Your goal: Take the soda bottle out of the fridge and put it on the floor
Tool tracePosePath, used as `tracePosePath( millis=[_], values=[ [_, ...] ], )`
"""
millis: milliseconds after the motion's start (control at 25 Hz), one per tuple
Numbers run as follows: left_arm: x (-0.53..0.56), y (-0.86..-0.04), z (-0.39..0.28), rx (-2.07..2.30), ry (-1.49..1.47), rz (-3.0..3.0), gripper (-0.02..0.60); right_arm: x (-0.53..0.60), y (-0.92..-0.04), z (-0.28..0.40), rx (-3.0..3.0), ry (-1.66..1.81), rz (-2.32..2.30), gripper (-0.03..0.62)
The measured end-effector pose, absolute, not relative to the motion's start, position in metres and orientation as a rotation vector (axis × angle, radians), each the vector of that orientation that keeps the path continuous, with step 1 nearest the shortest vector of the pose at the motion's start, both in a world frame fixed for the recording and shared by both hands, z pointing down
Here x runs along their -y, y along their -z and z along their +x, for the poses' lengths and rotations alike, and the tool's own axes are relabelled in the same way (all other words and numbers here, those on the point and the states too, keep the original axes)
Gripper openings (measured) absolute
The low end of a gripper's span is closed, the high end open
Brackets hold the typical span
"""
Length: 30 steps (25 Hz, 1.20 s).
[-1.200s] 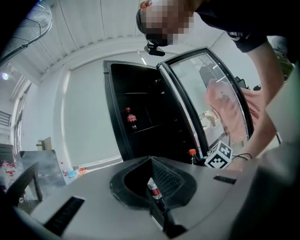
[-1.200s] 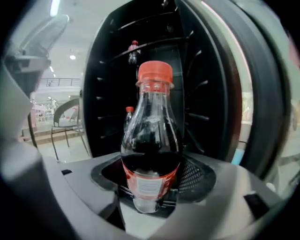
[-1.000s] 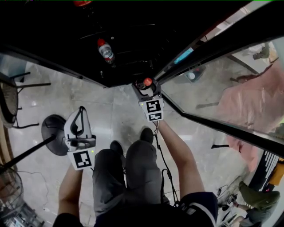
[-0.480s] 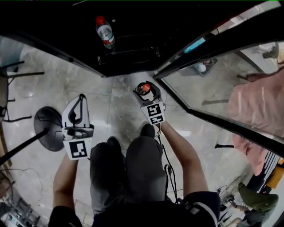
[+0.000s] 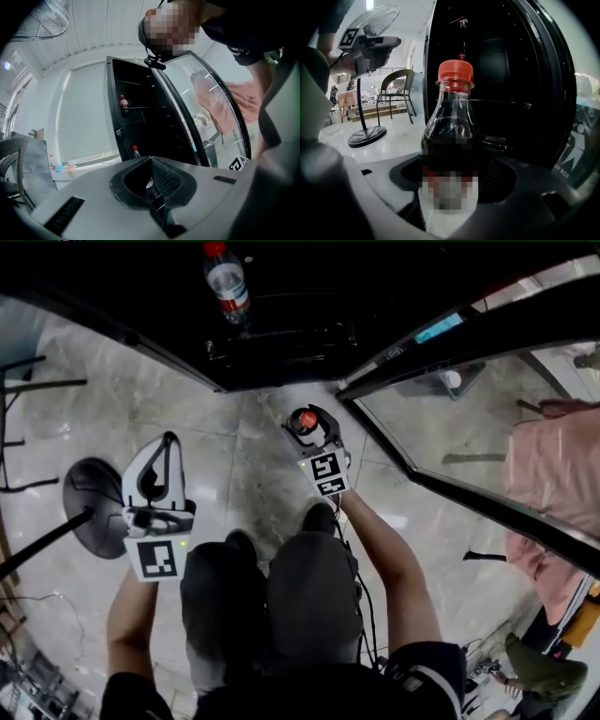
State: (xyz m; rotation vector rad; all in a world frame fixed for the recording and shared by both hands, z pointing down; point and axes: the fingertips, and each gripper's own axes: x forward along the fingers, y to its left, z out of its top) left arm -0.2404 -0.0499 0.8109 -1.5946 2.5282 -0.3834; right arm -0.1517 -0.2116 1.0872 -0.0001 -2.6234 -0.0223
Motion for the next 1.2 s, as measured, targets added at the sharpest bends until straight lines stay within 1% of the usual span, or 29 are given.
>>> tracePosePath(
  millis=[360,560,1200],
  values=[
    [0.046,-0.835,-0.241,-2.542,0.324,-1.601,0.023,0.214,-1.124,-0.153,2.618,0.031,0.035,0.321],
    [0.043,-0.843,-0.242,-2.544,0.343,-1.603,0.023,0.215,-1.14,-0.152,2.602,0.039,0.054,0.321],
    [0.044,-0.851,-0.239,-2.53,0.347,-1.606,0.023,0.209,-1.141,-0.149,2.645,0.164,0.005,0.337]
  ],
)
